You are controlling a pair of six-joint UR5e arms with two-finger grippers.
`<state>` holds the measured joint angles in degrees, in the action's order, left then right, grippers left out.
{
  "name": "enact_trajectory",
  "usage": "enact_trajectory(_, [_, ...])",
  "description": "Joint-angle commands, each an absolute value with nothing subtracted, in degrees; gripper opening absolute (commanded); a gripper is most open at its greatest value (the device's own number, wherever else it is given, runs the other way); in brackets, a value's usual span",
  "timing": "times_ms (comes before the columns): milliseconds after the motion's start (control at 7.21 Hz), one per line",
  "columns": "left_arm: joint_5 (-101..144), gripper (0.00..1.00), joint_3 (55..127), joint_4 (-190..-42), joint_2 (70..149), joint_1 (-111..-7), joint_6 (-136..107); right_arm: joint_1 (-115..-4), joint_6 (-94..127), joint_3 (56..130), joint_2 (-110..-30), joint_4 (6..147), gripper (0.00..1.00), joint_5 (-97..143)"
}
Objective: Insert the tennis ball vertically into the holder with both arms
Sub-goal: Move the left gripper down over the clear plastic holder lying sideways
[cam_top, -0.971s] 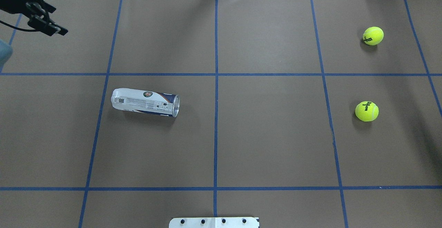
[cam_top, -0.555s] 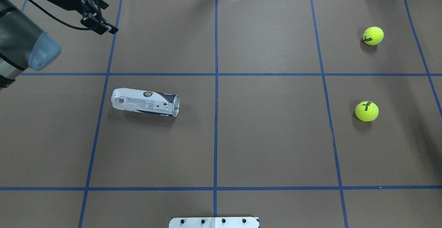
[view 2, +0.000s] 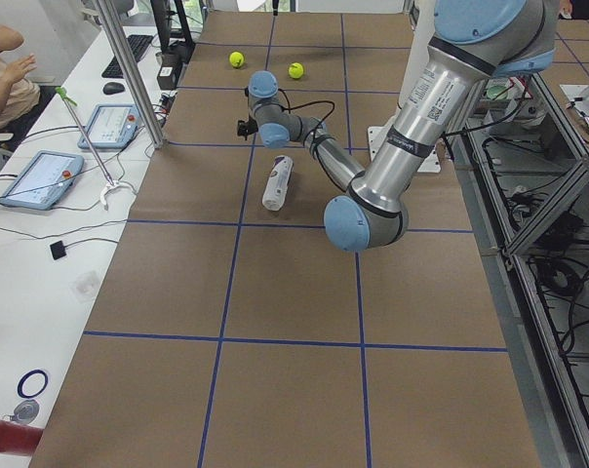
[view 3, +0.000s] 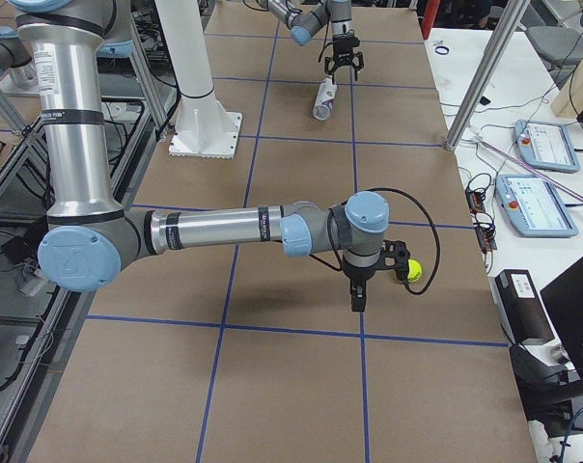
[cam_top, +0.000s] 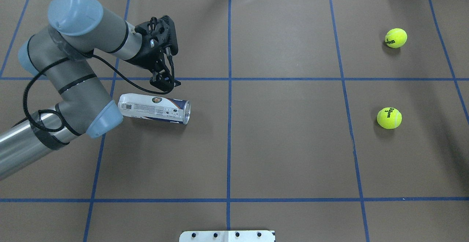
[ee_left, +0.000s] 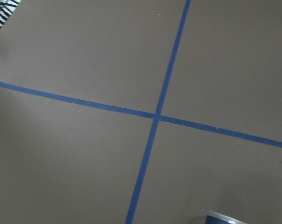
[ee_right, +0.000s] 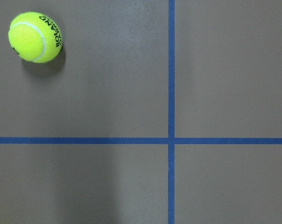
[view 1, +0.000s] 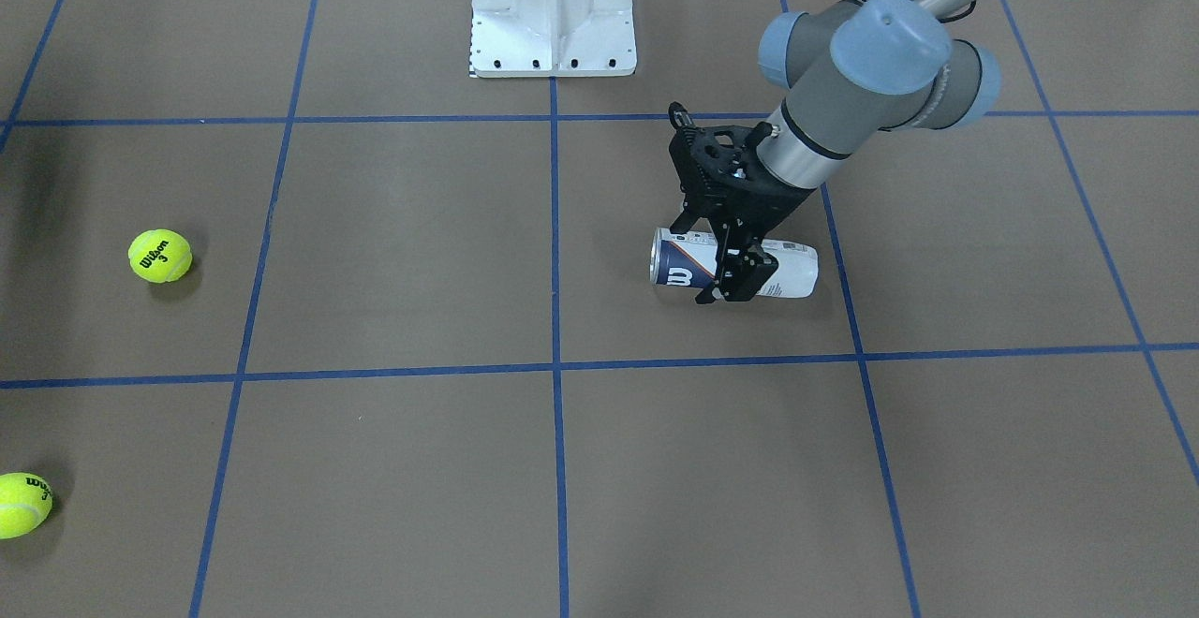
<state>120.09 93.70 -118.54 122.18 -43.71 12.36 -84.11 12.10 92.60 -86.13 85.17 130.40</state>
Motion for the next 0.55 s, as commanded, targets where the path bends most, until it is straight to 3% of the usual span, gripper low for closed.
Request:
enact_trajectory(0, [118.5, 1.0, 93.6, -118.0, 120.2, -42.2, 22.1, -84.1, 12.1, 92.7, -86.1, 85.2, 1.0, 130.4])
enact_trajectory(416, [117.1, 1.0, 92.7, -117.2, 119.7, -38.7, 24.3, -84.1, 12.1, 92.7, -86.1, 85.2, 1.0, 130.9])
